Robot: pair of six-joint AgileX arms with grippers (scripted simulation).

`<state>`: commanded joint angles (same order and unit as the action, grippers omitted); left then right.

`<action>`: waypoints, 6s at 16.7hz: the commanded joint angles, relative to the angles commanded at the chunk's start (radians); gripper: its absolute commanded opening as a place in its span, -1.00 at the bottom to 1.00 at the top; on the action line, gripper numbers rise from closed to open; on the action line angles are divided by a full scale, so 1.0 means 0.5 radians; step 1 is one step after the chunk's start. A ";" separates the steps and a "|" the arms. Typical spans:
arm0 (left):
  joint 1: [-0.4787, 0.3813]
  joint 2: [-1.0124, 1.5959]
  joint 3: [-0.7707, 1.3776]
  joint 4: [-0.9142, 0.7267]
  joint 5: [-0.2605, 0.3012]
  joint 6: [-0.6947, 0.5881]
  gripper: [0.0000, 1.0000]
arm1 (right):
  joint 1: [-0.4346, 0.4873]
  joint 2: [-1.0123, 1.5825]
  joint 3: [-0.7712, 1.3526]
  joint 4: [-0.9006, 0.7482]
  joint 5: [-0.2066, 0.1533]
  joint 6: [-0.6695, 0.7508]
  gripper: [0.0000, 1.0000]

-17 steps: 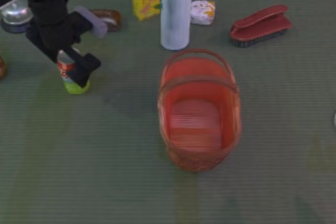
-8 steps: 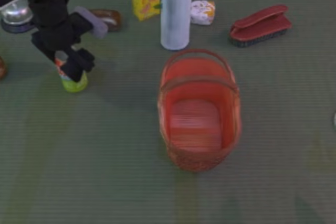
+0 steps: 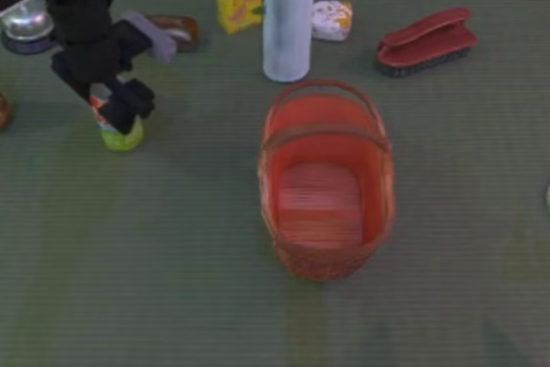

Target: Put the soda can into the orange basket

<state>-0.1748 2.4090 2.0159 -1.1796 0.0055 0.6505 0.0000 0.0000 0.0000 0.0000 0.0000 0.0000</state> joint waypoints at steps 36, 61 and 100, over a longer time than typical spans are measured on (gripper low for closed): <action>-0.322 -0.795 -1.544 3.810 2.504 -1.212 -1.00 | 0.000 0.000 0.000 0.000 0.000 0.000 1.00; -0.270 -0.293 -1.720 4.496 2.508 -1.219 0.21 | 0.000 0.000 0.000 0.000 0.000 0.000 1.00; 0.321 -4.139 -3.692 2.606 0.374 -1.399 1.00 | 1.176 3.950 3.955 -2.710 0.013 -1.743 1.00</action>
<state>-0.0142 0.3393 0.1701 0.1235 0.1926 -0.0492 0.5878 1.9751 1.9774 -1.3548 0.0064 -0.8715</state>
